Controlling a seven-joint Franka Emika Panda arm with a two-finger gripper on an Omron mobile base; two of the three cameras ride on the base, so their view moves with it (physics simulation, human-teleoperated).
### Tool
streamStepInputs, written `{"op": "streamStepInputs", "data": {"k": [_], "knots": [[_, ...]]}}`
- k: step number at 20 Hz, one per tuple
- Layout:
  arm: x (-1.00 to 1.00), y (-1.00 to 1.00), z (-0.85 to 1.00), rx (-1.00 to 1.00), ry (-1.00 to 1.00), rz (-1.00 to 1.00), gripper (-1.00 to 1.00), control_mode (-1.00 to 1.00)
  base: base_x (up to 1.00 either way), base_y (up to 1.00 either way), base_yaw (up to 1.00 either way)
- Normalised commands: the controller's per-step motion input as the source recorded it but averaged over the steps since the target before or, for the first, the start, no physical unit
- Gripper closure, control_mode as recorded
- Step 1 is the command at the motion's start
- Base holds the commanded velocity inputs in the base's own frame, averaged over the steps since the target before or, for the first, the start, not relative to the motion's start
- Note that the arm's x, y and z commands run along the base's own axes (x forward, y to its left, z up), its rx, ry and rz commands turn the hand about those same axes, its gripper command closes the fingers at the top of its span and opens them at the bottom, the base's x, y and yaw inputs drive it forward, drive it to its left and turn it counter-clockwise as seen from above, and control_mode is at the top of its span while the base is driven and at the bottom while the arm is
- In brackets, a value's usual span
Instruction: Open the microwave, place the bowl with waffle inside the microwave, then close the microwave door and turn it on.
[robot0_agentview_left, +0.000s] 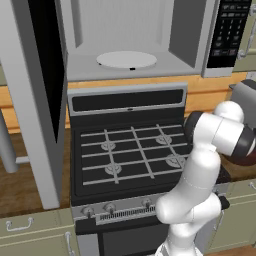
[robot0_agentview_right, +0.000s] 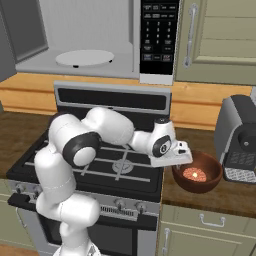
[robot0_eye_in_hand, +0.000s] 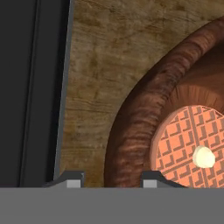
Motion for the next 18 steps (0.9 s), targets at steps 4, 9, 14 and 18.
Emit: {"op": "streamStepInputs", "data": {"k": [4,9,14,18], "knots": [[0.00,0.00,-0.02,0.00,0.00,0.00,1.00,-1.00,0.00,0.00,0.00],[-0.51,0.07,0.22,0.00,-0.07,0.06,1.00,-1.00,0.00,0.00,0.00],[-0.84,0.39,0.75,-0.06,-0.22,0.28,1.00,-1.00,0.00,0.00,0.00],[-0.99,0.38,0.78,-0.12,-0.26,0.35,1.00,-1.00,0.00,0.00,0.00]]}}
